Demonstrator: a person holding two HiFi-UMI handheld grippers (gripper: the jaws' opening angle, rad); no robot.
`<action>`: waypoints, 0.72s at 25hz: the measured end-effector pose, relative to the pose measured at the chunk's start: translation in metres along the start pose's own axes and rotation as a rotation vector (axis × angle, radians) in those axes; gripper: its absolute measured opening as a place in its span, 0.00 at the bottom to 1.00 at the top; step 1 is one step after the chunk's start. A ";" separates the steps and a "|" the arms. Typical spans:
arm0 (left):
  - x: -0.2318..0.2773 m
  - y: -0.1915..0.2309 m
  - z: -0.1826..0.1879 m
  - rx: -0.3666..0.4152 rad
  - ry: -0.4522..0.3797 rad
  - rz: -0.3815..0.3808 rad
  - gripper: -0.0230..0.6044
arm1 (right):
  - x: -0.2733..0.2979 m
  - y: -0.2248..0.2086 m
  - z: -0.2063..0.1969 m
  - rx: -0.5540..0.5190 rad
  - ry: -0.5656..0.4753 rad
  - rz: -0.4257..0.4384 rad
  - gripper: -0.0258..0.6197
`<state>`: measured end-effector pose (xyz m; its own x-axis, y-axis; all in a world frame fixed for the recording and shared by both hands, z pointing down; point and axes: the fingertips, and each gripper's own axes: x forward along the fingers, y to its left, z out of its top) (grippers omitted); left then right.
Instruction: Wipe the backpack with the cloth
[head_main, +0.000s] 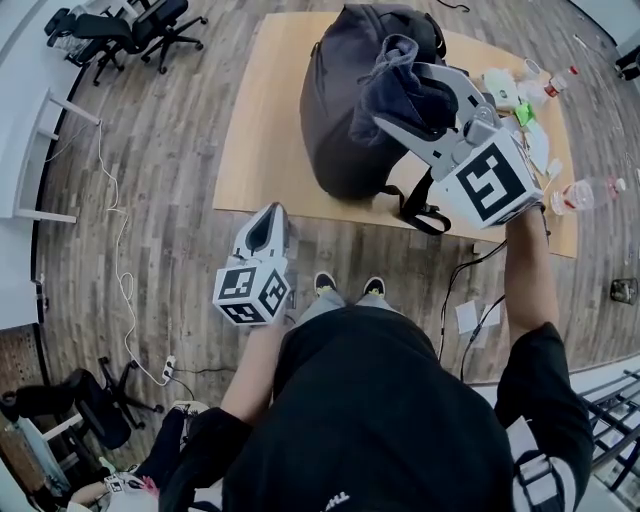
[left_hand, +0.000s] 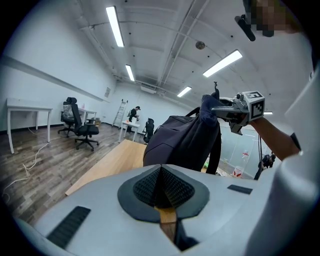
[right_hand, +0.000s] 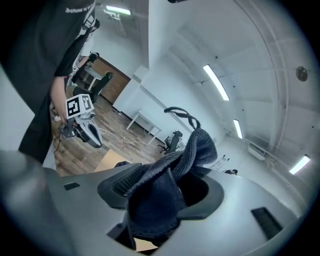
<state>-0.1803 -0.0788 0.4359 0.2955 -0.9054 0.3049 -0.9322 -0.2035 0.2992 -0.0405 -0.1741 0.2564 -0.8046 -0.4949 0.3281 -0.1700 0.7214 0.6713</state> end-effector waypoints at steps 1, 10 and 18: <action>0.000 0.001 0.000 -0.001 0.000 0.001 0.06 | 0.000 0.002 -0.003 -0.003 0.018 0.026 0.38; 0.007 -0.005 -0.002 -0.003 0.009 -0.015 0.06 | 0.020 0.014 -0.013 -0.148 0.120 0.075 0.14; 0.007 -0.008 0.002 -0.006 0.005 -0.017 0.06 | 0.020 0.045 -0.007 -0.087 0.139 0.027 0.12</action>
<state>-0.1713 -0.0837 0.4342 0.3123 -0.9001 0.3038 -0.9257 -0.2164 0.3102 -0.0604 -0.1550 0.2980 -0.7210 -0.5424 0.4313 -0.0950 0.6938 0.7139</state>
